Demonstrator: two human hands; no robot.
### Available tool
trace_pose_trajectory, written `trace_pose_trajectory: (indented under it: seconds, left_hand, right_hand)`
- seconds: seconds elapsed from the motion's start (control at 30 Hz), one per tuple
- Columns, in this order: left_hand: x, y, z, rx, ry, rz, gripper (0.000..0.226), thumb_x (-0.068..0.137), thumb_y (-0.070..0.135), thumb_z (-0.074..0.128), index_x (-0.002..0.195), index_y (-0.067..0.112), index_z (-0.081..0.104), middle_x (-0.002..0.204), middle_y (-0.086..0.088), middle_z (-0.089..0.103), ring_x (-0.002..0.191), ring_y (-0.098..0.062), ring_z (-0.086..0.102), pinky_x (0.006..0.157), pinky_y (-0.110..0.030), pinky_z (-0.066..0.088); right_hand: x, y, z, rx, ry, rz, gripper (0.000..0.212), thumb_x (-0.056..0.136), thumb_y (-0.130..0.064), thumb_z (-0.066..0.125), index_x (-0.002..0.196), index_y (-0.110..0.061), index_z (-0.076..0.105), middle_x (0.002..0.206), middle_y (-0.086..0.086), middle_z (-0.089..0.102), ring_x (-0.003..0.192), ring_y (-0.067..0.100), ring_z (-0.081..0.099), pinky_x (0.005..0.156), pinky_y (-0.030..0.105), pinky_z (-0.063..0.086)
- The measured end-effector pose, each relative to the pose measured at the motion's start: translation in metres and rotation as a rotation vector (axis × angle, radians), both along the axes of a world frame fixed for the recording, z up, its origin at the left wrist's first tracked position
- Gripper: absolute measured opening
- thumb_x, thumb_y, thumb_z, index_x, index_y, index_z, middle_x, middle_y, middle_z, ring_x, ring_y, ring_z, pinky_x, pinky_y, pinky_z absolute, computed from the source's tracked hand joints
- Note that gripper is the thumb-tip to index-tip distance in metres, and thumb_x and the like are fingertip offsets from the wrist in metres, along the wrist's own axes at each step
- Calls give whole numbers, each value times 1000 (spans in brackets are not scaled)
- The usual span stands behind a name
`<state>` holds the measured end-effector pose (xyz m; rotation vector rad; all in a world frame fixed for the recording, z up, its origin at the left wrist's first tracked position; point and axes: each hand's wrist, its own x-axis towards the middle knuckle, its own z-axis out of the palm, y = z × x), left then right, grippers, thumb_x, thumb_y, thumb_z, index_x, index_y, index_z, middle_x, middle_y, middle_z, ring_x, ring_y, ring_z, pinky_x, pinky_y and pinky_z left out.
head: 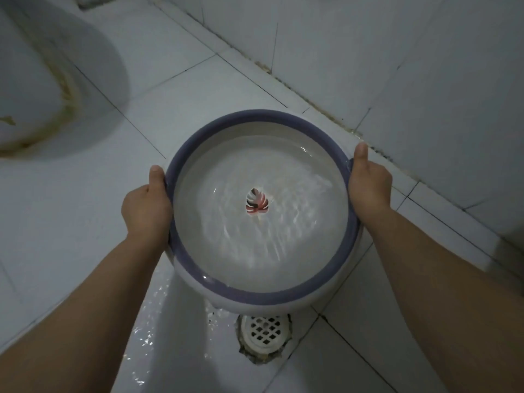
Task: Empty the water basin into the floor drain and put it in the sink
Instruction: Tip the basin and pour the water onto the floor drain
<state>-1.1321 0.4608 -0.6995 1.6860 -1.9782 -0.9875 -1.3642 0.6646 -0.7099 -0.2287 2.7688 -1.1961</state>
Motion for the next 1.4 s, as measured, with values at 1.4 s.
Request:
trace_pose_trajectory:
  seconds: [1.4]
  left_hand:
    - [6, 6, 0, -95, 100, -9, 48, 96, 37, 21, 55, 19, 38, 56, -8, 43, 52, -18, 40, 48, -30, 27]
  right_hand:
    - [9, 15, 2, -36, 57, 8, 64, 88, -61, 25, 63, -8, 51, 57, 3, 47, 53, 16, 43, 50, 26, 33]
